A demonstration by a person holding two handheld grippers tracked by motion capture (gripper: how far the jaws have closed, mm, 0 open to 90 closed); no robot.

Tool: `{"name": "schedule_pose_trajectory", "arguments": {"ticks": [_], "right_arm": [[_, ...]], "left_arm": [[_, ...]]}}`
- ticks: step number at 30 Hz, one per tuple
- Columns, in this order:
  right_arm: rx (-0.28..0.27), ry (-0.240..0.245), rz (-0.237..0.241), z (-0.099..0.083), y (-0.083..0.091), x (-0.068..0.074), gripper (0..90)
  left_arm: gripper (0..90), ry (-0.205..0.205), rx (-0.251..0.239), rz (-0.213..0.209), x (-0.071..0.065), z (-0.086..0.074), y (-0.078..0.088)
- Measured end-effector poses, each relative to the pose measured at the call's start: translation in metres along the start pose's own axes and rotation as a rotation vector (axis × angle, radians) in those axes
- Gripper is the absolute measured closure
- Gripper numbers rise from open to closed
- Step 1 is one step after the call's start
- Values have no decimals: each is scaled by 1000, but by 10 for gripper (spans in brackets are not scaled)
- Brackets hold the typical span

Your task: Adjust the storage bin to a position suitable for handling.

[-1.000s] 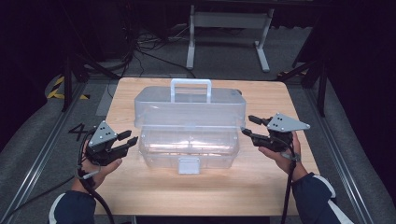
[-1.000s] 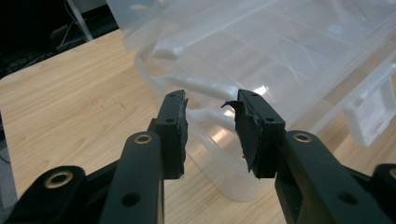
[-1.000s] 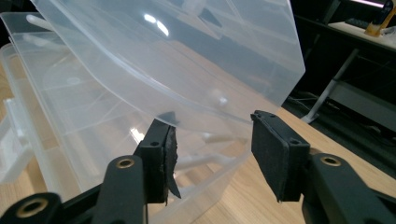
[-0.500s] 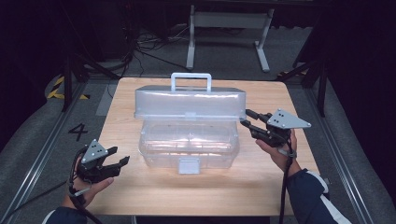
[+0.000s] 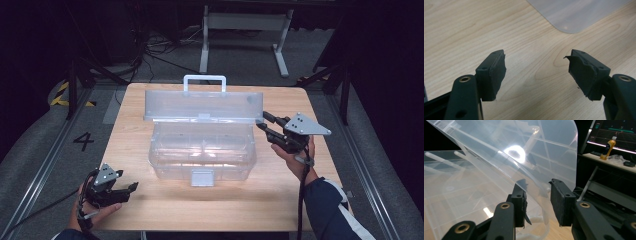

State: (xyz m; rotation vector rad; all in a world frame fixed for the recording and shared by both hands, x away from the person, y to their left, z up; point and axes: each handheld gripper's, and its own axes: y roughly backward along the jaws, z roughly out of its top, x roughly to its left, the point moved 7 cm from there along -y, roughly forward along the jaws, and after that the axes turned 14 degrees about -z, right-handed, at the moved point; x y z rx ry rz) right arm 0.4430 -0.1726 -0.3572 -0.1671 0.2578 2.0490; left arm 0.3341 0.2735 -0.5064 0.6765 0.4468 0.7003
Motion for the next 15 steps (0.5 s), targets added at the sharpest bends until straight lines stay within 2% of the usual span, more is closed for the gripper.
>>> {"name": "schedule_pose_trajectory", "arguments": {"ticks": [5,6,8,10,13,15], "right_arm": [[-9,-3,-35,4,-3,-2,684],[-17,-9,-66,7,-6,-2,696],[-16,-11,-81,8,-7,-2,705],[-20,-12,-126,10,-10,-2,718],[-20,14,-172,12,-14,-3,742],[-20,30,-196,14,-17,-4,753]], "left_arm": [[294,6,20,-4,3,-5,-6],[293,5,28,-5,3,-6,-7],[293,-2,36,-11,2,-7,-11],[293,0,40,-19,1,-8,-14],[292,-13,66,-17,1,-10,-17],[287,-17,62,-29,0,-11,-19]]}}
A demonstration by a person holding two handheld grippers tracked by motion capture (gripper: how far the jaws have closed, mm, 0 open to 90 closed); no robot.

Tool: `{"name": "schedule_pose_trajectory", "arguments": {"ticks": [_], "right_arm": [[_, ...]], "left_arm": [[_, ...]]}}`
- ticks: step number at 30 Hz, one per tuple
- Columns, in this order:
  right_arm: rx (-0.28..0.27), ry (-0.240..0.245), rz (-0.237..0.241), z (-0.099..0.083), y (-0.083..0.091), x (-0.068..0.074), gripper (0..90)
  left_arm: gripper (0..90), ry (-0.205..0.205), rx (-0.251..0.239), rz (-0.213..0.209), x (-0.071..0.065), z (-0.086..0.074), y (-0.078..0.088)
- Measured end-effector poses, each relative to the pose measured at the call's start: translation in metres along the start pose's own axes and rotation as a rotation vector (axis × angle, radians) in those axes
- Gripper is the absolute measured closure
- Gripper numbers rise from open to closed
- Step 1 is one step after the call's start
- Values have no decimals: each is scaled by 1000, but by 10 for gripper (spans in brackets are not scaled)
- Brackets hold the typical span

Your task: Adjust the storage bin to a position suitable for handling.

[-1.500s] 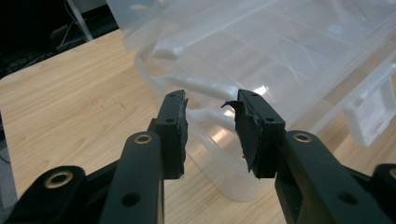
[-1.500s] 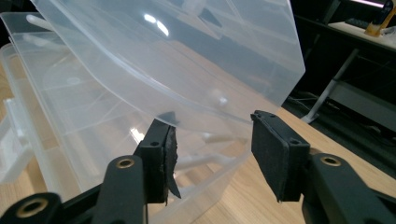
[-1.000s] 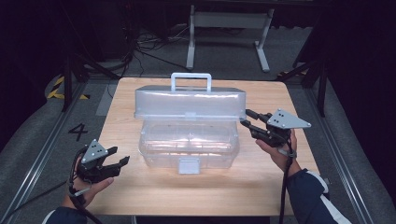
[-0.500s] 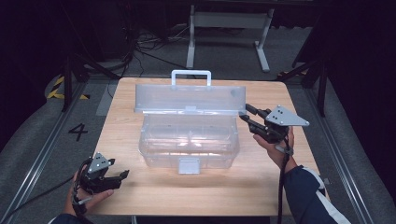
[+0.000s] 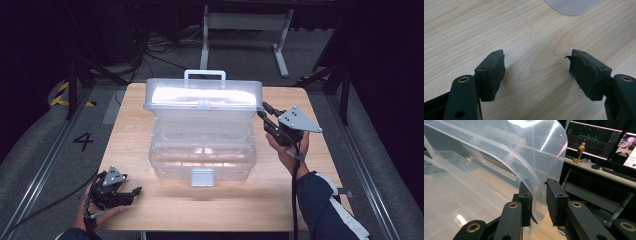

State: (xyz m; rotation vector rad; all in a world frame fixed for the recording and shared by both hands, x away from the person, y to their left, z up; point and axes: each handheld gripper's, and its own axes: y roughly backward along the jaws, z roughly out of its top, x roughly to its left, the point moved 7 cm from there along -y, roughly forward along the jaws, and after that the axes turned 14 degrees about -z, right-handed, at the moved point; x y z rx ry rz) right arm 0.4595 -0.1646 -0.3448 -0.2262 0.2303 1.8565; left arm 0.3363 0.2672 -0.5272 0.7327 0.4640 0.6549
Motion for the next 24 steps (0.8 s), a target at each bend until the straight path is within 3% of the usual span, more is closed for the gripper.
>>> {"name": "schedule_pose_trajectory", "arguments": {"ticks": [4,6,18,24], "right_arm": [[1,17,-41,3,-4,1,766],[0,17,-49,4,-5,1,766],[-9,0,-85,14,-15,-3,763],[-12,12,-154,18,-20,-2,800]], "left_arm": [[286,8,2,-13,0,-1,0],[284,23,-10,-18,0,-1,0],[280,16,-14,-22,1,-2,0],[277,12,-21,-21,1,-1,-1]]}}
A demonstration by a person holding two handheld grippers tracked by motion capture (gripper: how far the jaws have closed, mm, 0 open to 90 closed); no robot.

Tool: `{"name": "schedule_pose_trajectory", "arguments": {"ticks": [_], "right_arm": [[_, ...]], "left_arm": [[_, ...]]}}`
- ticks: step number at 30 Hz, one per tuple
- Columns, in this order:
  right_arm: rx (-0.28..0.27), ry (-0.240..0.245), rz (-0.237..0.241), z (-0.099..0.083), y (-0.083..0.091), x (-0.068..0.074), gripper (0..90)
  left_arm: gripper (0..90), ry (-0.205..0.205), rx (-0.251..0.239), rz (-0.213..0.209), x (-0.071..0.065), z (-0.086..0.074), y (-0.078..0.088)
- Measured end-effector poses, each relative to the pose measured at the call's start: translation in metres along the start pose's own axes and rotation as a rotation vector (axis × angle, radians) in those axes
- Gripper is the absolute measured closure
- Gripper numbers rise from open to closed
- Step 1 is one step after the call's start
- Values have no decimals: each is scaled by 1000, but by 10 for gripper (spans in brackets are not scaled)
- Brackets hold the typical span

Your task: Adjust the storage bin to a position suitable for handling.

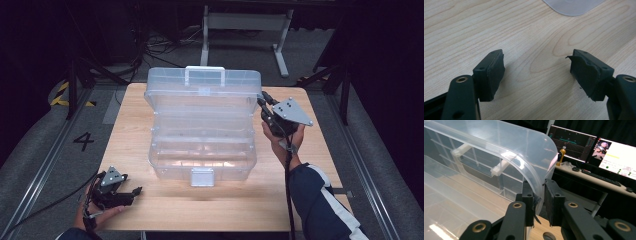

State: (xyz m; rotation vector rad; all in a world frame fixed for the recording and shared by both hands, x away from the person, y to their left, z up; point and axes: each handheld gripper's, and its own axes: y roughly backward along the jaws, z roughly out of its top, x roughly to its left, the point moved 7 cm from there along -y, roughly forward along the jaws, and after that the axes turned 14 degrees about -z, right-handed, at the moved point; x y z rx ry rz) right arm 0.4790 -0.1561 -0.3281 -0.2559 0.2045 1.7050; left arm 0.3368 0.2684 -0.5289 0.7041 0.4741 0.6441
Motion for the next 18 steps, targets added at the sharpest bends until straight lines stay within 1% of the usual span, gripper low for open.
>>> {"name": "schedule_pose_trajectory", "arguments": {"ticks": [3,6,7,11,18], "right_arm": [[3,8,-24,2,-4,0,815],[9,21,-37,3,-8,0,821],[12,28,-37,4,-10,-1,823],[31,15,-36,7,-18,-3,829],[77,6,-31,12,-32,-5,838]], "left_arm": [[276,-9,1,3,1,0,0],[274,-12,-7,2,1,0,0],[272,-12,-7,2,1,0,0],[269,-7,-17,-5,1,0,-1],[266,-7,-23,-5,1,0,-2]]}}
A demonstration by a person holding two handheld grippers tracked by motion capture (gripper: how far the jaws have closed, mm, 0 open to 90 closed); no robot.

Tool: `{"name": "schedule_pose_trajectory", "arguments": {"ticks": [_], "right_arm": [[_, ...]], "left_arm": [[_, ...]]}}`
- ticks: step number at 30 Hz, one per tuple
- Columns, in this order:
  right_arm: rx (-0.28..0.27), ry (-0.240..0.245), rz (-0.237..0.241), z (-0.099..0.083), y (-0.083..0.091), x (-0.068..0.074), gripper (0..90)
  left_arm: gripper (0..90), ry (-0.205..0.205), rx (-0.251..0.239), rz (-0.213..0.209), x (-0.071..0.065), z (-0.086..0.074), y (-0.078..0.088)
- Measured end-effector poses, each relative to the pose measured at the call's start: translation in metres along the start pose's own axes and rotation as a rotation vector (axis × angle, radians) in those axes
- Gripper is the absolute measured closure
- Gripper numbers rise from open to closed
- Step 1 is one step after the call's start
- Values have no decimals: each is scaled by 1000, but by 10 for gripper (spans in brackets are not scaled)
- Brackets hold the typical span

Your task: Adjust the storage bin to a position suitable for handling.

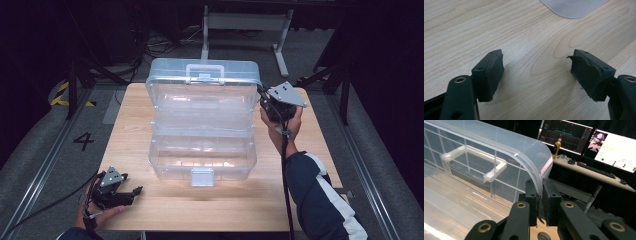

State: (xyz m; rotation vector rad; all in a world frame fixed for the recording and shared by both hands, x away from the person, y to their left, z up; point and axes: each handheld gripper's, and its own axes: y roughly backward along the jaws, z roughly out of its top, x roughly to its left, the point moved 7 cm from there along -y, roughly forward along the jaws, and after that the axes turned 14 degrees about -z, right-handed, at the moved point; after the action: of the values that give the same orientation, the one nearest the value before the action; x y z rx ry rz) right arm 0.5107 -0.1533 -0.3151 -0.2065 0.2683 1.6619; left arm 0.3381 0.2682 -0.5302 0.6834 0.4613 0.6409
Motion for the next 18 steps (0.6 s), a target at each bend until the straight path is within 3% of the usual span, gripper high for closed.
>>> {"name": "schedule_pose_trajectory", "arguments": {"ticks": [18], "right_arm": [[62,2,38,6,-23,-5,843]], "left_arm": [[239,-1,-7,2,2,2,-3]]}}
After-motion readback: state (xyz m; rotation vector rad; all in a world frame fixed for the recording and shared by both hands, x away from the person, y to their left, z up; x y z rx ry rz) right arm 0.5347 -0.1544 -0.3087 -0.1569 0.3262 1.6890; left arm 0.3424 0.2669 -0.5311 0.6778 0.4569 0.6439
